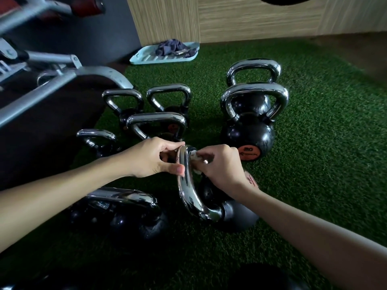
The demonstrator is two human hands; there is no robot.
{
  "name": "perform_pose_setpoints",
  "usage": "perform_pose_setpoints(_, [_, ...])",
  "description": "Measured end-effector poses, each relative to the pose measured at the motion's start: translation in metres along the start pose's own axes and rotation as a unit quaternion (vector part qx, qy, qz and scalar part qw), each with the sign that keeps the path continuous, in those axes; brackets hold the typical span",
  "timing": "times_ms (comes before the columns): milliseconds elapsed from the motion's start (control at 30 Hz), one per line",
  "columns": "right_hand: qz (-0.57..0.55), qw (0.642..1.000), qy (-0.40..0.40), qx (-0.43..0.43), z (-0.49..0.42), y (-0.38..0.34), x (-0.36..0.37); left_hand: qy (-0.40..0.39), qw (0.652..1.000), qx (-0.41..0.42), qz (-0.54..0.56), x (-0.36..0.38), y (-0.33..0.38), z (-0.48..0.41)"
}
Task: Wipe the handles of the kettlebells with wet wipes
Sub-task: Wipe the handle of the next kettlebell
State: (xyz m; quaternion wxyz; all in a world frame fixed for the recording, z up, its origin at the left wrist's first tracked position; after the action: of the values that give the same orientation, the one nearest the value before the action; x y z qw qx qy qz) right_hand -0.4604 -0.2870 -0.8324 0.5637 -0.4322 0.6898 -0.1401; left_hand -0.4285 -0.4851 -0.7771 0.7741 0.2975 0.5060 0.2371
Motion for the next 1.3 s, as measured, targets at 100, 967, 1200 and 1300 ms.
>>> perform_pose_setpoints(100, [0.052, 0.999, 0.009, 0.012, 0.002, 0.011, 0.000, 0.000, 1.000, 0.003, -0.013, 0.000, 0.001, 0.001])
perform_pose_setpoints(967, [-0.101, 0.969, 0.097, 0.206, 0.083, 0.066, -0.155, -0.030, 0.976, 0.168, -0.134, 0.062, 0.141, -0.076])
perform_pose_setpoints(1200, [-0.083, 0.973, 0.045, 0.210, 0.111, 0.032, -0.155, -0.064, 0.958, 0.200, -0.196, 0.035, 0.127, -0.077])
perform_pose_setpoints(1300, [-0.047, 0.970, 0.074, 0.225, 0.116, 0.023, -0.153, -0.045, 0.948, 0.249, -0.194, 0.039, 0.127, -0.087])
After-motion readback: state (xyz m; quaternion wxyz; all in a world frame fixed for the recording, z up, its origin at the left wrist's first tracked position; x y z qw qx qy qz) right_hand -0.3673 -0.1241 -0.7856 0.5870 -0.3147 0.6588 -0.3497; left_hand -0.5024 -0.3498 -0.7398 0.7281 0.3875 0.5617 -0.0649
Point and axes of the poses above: each hand's wrist, its own z-axis away from the middle knuckle, its own x-axis out of the palm, y = z × x, the point moved 3 cm from there along -z, towards the middle knuckle, and after that the axes turned 12 degrees about z, right-handed, at the moved point
